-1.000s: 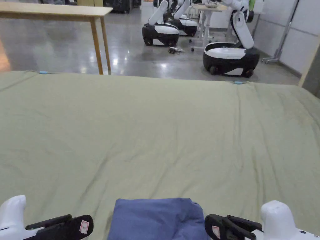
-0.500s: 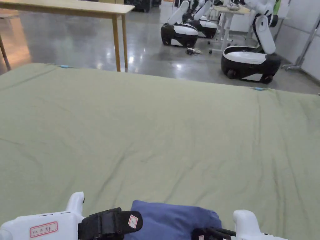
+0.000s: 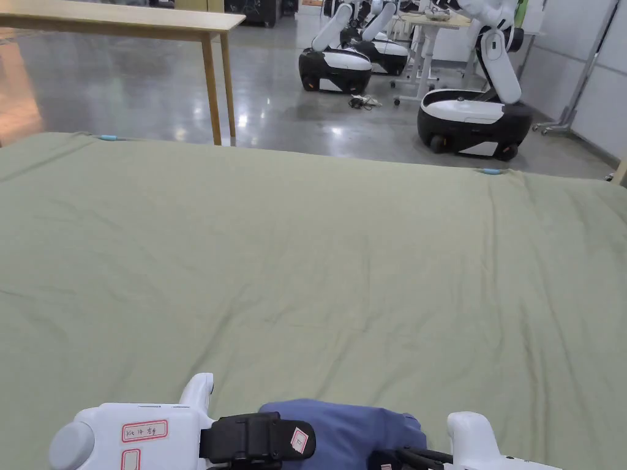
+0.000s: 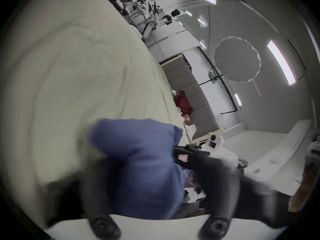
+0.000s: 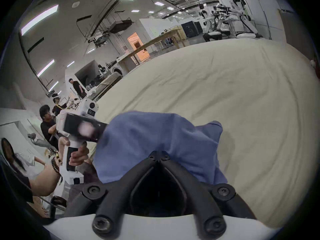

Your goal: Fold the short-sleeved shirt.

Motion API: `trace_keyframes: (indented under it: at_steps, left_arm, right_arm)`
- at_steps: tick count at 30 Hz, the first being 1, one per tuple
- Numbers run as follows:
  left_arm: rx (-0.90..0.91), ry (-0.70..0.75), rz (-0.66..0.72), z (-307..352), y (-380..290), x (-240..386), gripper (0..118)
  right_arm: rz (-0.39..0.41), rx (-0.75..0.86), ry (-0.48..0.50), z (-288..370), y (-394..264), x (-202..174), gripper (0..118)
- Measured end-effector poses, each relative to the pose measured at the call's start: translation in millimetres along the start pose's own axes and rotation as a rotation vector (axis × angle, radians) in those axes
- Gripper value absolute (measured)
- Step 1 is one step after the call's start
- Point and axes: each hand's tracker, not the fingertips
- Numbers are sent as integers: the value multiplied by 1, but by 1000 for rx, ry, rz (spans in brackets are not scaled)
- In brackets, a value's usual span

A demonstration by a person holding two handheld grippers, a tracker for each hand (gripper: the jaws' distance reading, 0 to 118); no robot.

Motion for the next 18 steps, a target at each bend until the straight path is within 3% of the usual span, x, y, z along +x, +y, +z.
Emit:
trace_keyframes:
  at_steps: [1,4,12,18]
  left_arm:
    - [25,69,5,2,0,-3,27]
    - [0,44,54,1,2,-13,26]
    - [7,45,16,4,6,-9,24]
    - [41,14,19,46,19,-18,22]
  right_arm:
    - [0,-2,-7,0,0,1,3]
    - [-14,-3,4,-1,0,3,3]
    - [-12,0,4,-2,1,2,3]
    - [0,94,48,28,11,-19,3]
